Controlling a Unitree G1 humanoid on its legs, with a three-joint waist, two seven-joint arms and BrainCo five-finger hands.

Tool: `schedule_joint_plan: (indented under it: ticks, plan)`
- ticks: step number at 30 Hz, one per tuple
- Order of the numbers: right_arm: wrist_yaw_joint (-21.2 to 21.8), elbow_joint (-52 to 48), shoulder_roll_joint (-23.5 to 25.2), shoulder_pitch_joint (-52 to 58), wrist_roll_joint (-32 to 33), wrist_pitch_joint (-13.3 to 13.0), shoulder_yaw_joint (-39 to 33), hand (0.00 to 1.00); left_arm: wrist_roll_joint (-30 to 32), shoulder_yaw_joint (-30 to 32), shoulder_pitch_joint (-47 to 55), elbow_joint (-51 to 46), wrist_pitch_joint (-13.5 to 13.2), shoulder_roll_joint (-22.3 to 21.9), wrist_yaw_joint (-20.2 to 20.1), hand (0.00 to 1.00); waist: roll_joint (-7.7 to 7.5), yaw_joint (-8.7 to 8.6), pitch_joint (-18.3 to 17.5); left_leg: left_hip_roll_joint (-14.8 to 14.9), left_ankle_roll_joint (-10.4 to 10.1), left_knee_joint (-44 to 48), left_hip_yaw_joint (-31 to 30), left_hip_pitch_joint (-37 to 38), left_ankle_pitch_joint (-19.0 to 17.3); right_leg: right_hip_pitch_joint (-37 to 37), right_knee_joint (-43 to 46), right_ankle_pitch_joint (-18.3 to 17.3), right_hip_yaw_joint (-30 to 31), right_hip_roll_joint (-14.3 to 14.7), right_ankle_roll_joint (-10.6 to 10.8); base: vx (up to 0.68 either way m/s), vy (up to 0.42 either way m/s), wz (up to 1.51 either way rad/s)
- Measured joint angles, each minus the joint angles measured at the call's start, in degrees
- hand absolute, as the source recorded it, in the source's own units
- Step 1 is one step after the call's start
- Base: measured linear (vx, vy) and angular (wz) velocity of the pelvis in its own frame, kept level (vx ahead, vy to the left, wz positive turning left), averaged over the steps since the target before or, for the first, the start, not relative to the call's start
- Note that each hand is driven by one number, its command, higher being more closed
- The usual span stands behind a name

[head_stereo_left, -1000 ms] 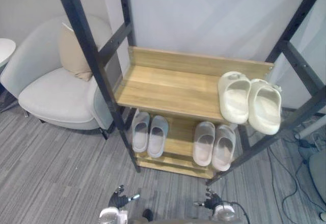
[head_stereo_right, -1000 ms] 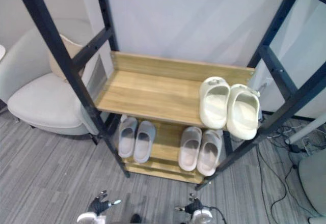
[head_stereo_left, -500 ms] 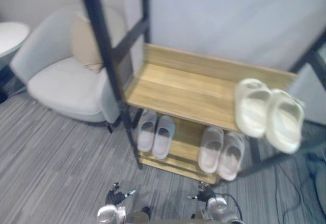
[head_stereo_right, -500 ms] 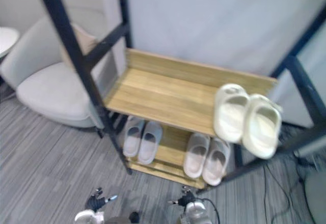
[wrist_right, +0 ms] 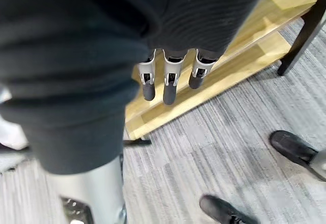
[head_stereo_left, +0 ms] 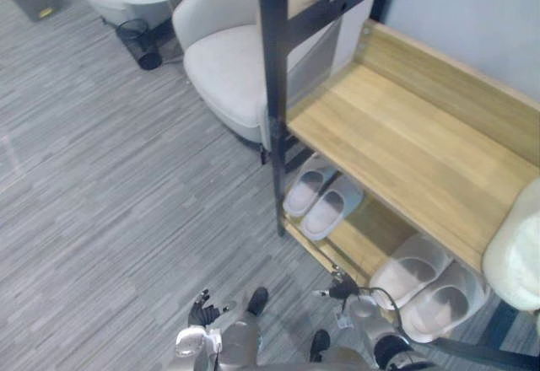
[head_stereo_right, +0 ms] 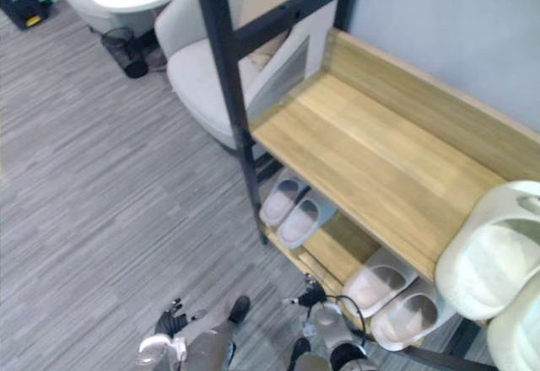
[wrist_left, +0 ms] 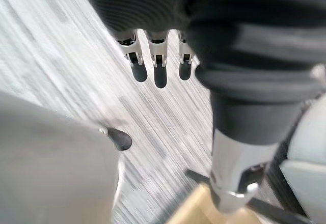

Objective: Organize the slippers on the shoe rack

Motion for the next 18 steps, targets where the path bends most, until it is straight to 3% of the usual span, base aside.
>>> schedule_joint_plan:
  ticks: [1,2,3,4,5,6,9,11,12,13,14,16,18]
  plan:
    - [0.01,-0.82,-0.09,0.89,0.43,0.05,-0.11,0.0,0.32,-0.06,0.0,-0.02,-0.09,-0.06,0.04,0.0,0.4,-0.13,-0.05,-0.08,0.57,1.02,2.63,-0.67,-0.16,0.29,1.67,-1.14,-1.93,-0.5,0.46,-0.1,0.109,1.57]
    - [0.06,-0.96,-0.13,1.07,1.08,0.07,-0.34,0.0,0.5,-0.94,-0.32,0.0,-0.09,0.27,0.03,0.0,-0.28,-1.02,-0.02,-3.12,0.97,-1.93,-0.25,-0.9,1.2,0.59,0.86,-3.36,-3.83,-1.29,0.93,-0.13,0.112,1.44]
    - [0.06,-0.94,-0.21,1.08,1.48,0.1,-0.43,0.0,0.62,-1.33,-0.37,0.0,-0.1,0.36,0.04,0.0,-0.47,-1.45,-0.28,-4.2,1.08,-4.83,-1.36,-0.2,2.51,0.84,0.0,-3.09,-5.24,-1.46,1.13,-0.08,0.102,1.48]
    - [0.03,-0.79,0.39,1.19,1.65,0.0,-0.49,0.0,1.2,-1.55,-1.26,0.19,0.17,1.17,0.06,0.0,-1.24,-1.53,-0.31,-2.56,3.31,-1.17,4.81,0.35,-2.38,1.55,-1.24,-1.0,-9.26,-3.1,2.14,-0.02,0.132,0.86]
    - [-0.03,-1.17,0.56,1.15,1.67,-0.03,-0.47,0.0,1.62,-1.51,-1.16,0.71,0.42,1.23,0.09,0.0,-1.15,-1.78,-0.34,0.27,3.3,3.64,9.53,1.49,-7.04,1.96,-0.2,-0.75,-10.31,-3.49,3.02,0.03,0.124,0.94]
    - [-0.05,-1.82,0.55,0.7,1.7,-0.02,-0.98,0.0,1.7,-1.37,-1.38,1.76,0.87,0.82,0.19,0.0,-0.65,-1.79,0.37,0.33,0.87,2.73,10.21,3.34,-8.18,3.46,0.21,-0.89,-10.73,-3.08,4.24,0.02,0.168,0.71]
    - [0.0,-2.34,1.77,2.19,1.81,0.16,-2.41,0.0,2.11,-1.34,-1.91,2.28,0.96,0.89,0.39,0.0,-1.96,-1.83,0.03,-5.14,2.56,-4.12,7.1,7.36,-4.92,7.19,-4.19,1.17,-10.64,-4.5,4.74,0.0,0.145,0.66]
    - [0.17,-1.75,1.99,1.8,1.7,0.26,-2.37,0.0,2.14,-2.29,-1.92,2.27,0.76,0.91,0.76,0.0,-1.9,-1.56,-0.14,-7.26,3.61,-6.8,4.89,8.54,-4.31,6.54,1.07,1.41,-10.5,-6.81,6.2,-0.06,0.116,0.54]
    - [0.45,-0.96,2.28,1.5,1.63,0.35,-2.31,0.0,2.13,-2.29,-1.63,2.39,0.85,0.9,0.89,0.0,-1.55,-1.48,-0.28,-7.68,3.47,-8.89,4.1,9.8,-4.44,3.63,9.01,1.15,-9.81,-9.1,6.12,-0.06,0.14,0.3]
    - [0.78,-0.25,2.72,1.31,1.61,0.55,-1.91,0.0,2.13,-2.3,-1.09,2.71,0.85,0.97,0.94,0.0,-1.52,-1.46,-0.26,-8.11,3.71,-10.79,2.88,11.82,-3.84,-0.38,20.1,1.07,-8.82,-11.9,4.25,-0.01,0.144,0.38]
    - [1.0,-0.25,2.94,1.86,1.58,0.54,-1.54,0.0,2.13,-2.29,-0.75,3.2,0.89,1.2,0.95,0.0,-1.54,-1.61,-0.27,-8.37,3.76,-11.65,1.7,13.32,-3.62,-2.33,26.06,0.25,-7.47,-12.71,2.27,0.03,0.123,0.58]
    - [1.27,-0.24,3.56,4.03,1.57,0.73,-0.69,0.0,2.06,-2.19,-0.18,3.35,0.89,1.23,1.06,0.0,-1.44,-2.06,-0.23,-8.59,3.53,-13.38,-2.02,16.77,-3.4,-6.19,31.8,-2.77,-2.27,-10.42,2.5,0.11,0.049,0.82]
    - [1.47,-0.43,3.66,4.25,1.57,0.75,0.45,0.0,2.08,-2.17,-0.12,3.5,0.89,1.21,1.06,0.0,-1.35,-2.14,-0.22,-8.62,3.5,-14.1,-4.56,18.17,-3.38,-9.19,27.72,-4.09,-1.48,-8.01,2.31,0.17,0.026,0.67]
